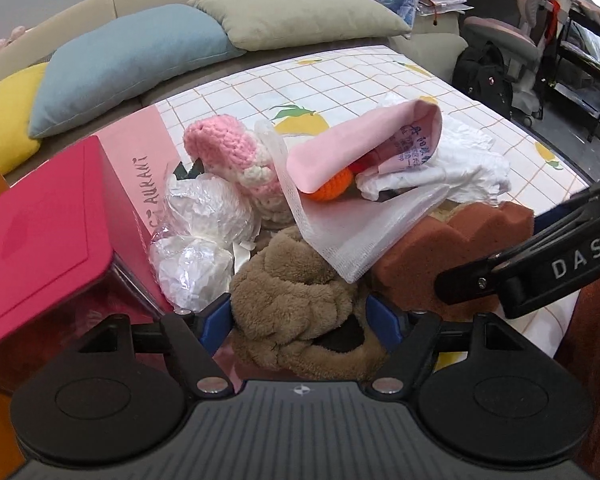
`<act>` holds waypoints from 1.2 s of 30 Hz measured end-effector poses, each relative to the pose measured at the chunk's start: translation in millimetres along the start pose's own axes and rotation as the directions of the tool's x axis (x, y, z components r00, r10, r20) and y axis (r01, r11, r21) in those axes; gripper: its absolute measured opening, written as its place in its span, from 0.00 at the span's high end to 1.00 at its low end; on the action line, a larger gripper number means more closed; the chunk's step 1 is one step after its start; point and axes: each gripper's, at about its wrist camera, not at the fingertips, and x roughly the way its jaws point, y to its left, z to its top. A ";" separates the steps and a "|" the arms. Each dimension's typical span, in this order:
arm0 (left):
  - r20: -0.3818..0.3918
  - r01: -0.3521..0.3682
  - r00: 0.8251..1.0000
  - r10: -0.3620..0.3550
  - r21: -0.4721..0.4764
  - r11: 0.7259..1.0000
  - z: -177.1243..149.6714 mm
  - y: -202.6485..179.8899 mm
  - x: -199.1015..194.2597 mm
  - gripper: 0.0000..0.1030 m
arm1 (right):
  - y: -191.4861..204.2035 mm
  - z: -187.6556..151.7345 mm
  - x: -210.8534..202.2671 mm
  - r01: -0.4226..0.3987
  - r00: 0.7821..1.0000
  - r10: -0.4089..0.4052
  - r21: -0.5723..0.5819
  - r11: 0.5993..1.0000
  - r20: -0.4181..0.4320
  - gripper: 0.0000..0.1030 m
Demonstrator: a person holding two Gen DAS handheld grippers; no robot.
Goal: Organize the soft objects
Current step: 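Reach the left tool to the brown plush while the right tool reaches the brown sponge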
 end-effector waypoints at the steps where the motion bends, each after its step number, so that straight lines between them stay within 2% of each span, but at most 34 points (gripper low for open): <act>1: 0.000 -0.001 1.000 0.001 0.007 1.000 -0.5 -1.2 -0.3 0.18 | -1.6 -0.5 -0.5 -0.016 1.000 0.016 0.011 1.000 0.001 0.13; 2: 0.000 -0.001 1.000 0.001 0.018 1.000 -0.2 -1.8 -1.6 0.22 | -2.4 -0.7 -2.0 -0.032 0.999 0.032 0.020 0.999 0.000 0.18; 4: -0.007 -0.007 1.000 0.007 0.030 1.000 -0.6 -3.2 -5.4 0.40 | -0.6 -1.3 -8.2 -0.024 1.000 0.024 0.029 0.999 0.007 0.22; 5: -0.009 -0.007 1.000 0.008 0.034 0.999 -1.5 -4.0 -7.4 0.41 | 2.3 -2.0 -12.3 -0.007 1.000 0.006 0.023 1.000 0.015 0.27; 7: -0.006 -0.004 1.000 0.004 0.035 0.999 -5.3 -3.5 -13.2 0.52 | 7.9 -5.0 -21.5 0.016 1.000 -0.016 0.007 1.000 0.025 0.34; 11: -0.006 0.011 1.000 -0.010 0.037 0.999 -13.1 -4.0 -30.8 0.58 | 17.8 -12.9 -39.8 0.058 0.998 -0.057 -0.045 0.997 0.023 0.47; 13: -0.030 0.028 0.999 -0.027 0.044 0.999 -16.6 -4.6 -40.4 0.61 | 22.6 -20.8 -49.0 0.059 0.998 -0.060 -0.071 0.996 -0.004 0.49; 17: -0.103 0.059 0.993 -0.056 0.026 0.998 -27.2 -0.4 -48.9 0.60 | 30.2 -38.0 -52.1 0.052 0.994 -0.063 -0.120 0.991 -0.089 0.50; 19: -0.127 0.057 0.990 -0.058 -0.009 0.998 -32.0 5.6 -44.0 0.58 | 30.5 -42.7 -50.5 0.055 0.994 -0.069 -0.143 0.988 -0.089 0.44; 20: -0.133 0.054 0.989 -0.057 -0.026 0.998 -32.8 8.2 -41.1 0.55 | 30.6 -41.4 -47.5 0.052 0.993 -0.066 -0.143 0.988 -0.094 0.38; 22: -0.115 0.059 0.991 -0.064 -0.045 0.997 -32.5 11.5 -39.3 0.41 | 28.8 -39.2 -42.1 0.035 0.993 -0.052 -0.148 0.988 -0.110 0.29; 25: -0.063 0.033 0.997 -0.036 -0.048 0.998 -28.7 14.9 -36.9 0.26 | 28.1 -34.6 -30.3 0.076 0.988 -0.096 -0.158 0.985 -0.124 0.21; 27: -0.049 0.033 0.998 -0.035 -0.043 0.999 -27.2 14.4 -32.7 0.21 | 23.9 -31.7 -23.5 0.072 0.987 -0.091 -0.140 0.987 -0.135 0.20; 34: -0.076 0.063 0.995 -0.065 -0.028 0.998 -29.6 4.5 -11.7 0.22 | 0.1 -24.1 -11.6 0.003 0.985 0.000 0.019 1.000 -0.170 0.15; 35: -0.082 0.058 0.995 -0.060 -0.025 0.998 -29.9 3.2 -9.9 0.23 | -3.6 -23.4 -9.9 -0.002 0.985 0.010 0.047 0.999 -0.174 0.14; 36: -0.086 0.059 0.994 -0.061 -0.023 0.998 -30.2 2.4 -9.0 0.30 | -7.3 -22.8 -8.6 -0.006 0.984 0.019 0.076 0.997 -0.174 0.14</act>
